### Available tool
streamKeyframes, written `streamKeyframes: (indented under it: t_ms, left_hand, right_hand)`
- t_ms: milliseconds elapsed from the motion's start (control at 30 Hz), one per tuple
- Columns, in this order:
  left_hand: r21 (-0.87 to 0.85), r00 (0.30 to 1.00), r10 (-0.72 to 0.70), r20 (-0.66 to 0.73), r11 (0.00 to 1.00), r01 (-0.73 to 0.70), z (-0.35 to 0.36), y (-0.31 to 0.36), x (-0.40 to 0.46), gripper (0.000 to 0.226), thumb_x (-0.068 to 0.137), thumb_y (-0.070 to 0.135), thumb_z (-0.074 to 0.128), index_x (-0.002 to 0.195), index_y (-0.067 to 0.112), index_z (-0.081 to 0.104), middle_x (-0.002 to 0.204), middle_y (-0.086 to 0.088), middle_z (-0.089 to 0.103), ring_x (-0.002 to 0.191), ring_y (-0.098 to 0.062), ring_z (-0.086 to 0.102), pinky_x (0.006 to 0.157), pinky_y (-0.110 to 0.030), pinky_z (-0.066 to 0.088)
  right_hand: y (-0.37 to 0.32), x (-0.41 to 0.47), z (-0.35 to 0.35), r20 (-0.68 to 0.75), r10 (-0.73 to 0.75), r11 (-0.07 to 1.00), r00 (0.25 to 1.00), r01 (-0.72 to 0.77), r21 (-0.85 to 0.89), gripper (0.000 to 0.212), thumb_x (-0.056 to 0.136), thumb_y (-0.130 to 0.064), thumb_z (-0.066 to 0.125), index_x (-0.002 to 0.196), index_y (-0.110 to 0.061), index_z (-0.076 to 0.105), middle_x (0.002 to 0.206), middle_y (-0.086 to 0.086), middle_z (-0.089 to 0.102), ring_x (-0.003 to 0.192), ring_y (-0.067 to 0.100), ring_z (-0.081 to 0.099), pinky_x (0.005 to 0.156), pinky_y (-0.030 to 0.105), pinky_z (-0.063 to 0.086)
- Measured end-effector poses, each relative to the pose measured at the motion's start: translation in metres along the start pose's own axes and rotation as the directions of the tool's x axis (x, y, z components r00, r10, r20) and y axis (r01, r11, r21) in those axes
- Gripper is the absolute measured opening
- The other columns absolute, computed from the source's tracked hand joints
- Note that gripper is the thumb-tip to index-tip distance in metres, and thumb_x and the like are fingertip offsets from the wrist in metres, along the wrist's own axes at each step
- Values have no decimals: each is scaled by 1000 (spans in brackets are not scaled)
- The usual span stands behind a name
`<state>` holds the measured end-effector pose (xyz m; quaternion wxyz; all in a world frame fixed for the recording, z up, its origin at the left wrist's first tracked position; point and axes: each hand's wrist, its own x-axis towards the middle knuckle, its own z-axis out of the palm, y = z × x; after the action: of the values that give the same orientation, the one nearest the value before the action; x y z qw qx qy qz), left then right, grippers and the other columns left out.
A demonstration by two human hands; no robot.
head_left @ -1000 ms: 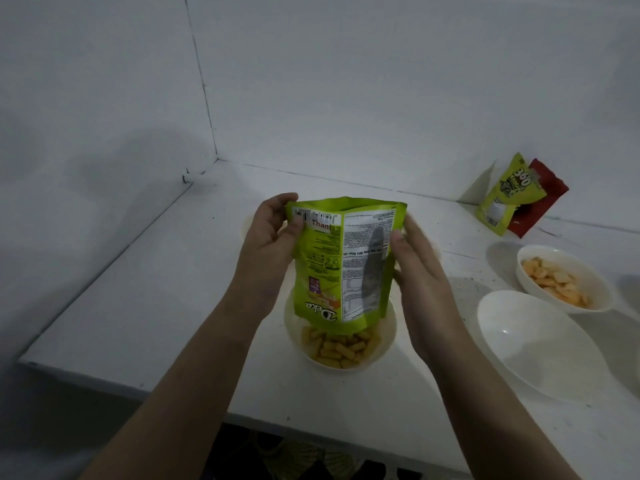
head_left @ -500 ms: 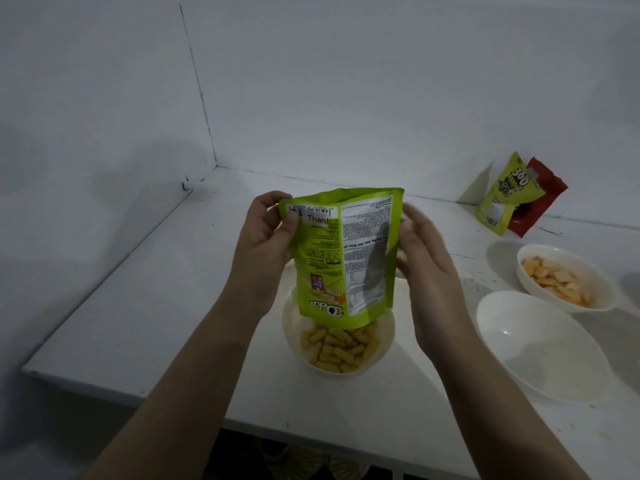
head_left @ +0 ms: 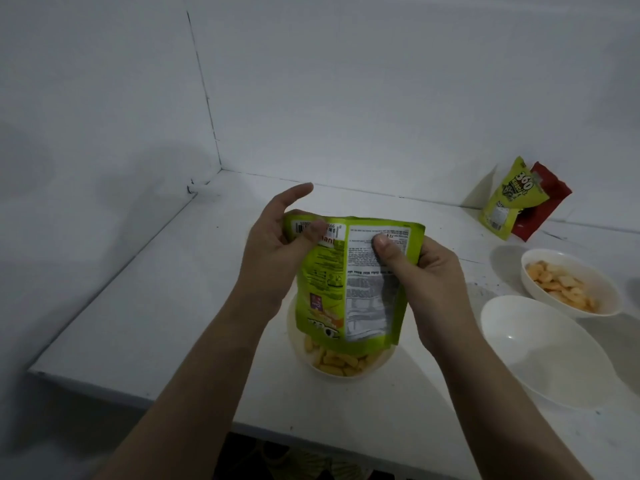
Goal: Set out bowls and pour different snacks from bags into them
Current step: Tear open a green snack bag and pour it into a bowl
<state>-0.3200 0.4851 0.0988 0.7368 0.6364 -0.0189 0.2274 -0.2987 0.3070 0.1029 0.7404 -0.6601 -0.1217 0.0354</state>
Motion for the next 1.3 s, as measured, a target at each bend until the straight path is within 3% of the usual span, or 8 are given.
streamKeyframes:
  t_ms: [133,300,433,800,967,1100,1200,1300]
  left_hand:
    - [31,991,129,-22,991,-128,5,0,-3,41,84,7,69,118,27,58,78,4,68,74,-11,68,66,-24,55]
    - [-20,996,-37,87,999,39,-1,-8,-5,44,74,14,72,114,19,56,95,-2,76,88,-17,73,71,-28,57]
    - [64,997,-38,73,997,33,-7,-15,-7,26,79,12,72,104,7,66,93,-2,77,87,-18,73,70,-27,58]
    - [217,950,-160,269,971,102,-25,-26,-10,36,82,14,71,117,4,64,109,-6,74,100,-20,71,86,-35,57]
    - [41,987,-57,148,998,52,-16,-2,10,17,87,7,64,103,1,65,89,-1,75,83,-16,72,70,-27,57]
    - [-28,1000,-18,-7,999,18,-10,-8,16,11,88,8,65,97,1,65,84,-5,74,76,-20,70,67,-33,58]
    - [7,1000,-3,-28,1000,3,-7,-14,16,14,88,12,68,93,-1,64,86,-17,72,77,-32,70,68,-44,60]
    - [-26,998,-5,-61,1000,3,-5,-15,16,8,90,7,64,89,-1,63,78,-13,71,69,-26,68,63,-38,59]
  right_hand:
    - [-1,-1,5,29,67,998,997,-67,16,20,79,-16,78,98,-9,78,93,7,79,88,23,76,75,36,60]
    - [-15,2,7,-103,-24,995,994,34,98,8,79,-10,76,87,-12,77,84,4,79,79,19,77,64,25,58]
    - [-17,1,11,-106,-67,993,992,77,90,7,78,-12,77,84,-15,77,82,3,79,78,19,77,64,25,58]
    - [-19,10,-1,-85,-88,988,993,97,116,8,74,-21,74,75,-25,81,86,-1,79,83,18,77,68,26,58]
    - [-14,10,3,-27,-95,994,995,96,56,16,72,-23,76,87,-17,77,87,2,79,84,20,77,68,28,59]
    - [0,11,4,90,12,998,996,-7,-61,39,69,-28,80,106,-17,76,101,3,78,96,22,75,86,44,59]
    - [18,9,3,85,37,993,996,-27,-119,40,70,-25,82,110,-21,75,107,1,77,102,21,73,95,52,55]
    - [32,7,1,68,93,988,993,-83,-130,32,74,-22,84,105,-29,77,105,-2,78,100,18,73,94,50,55]
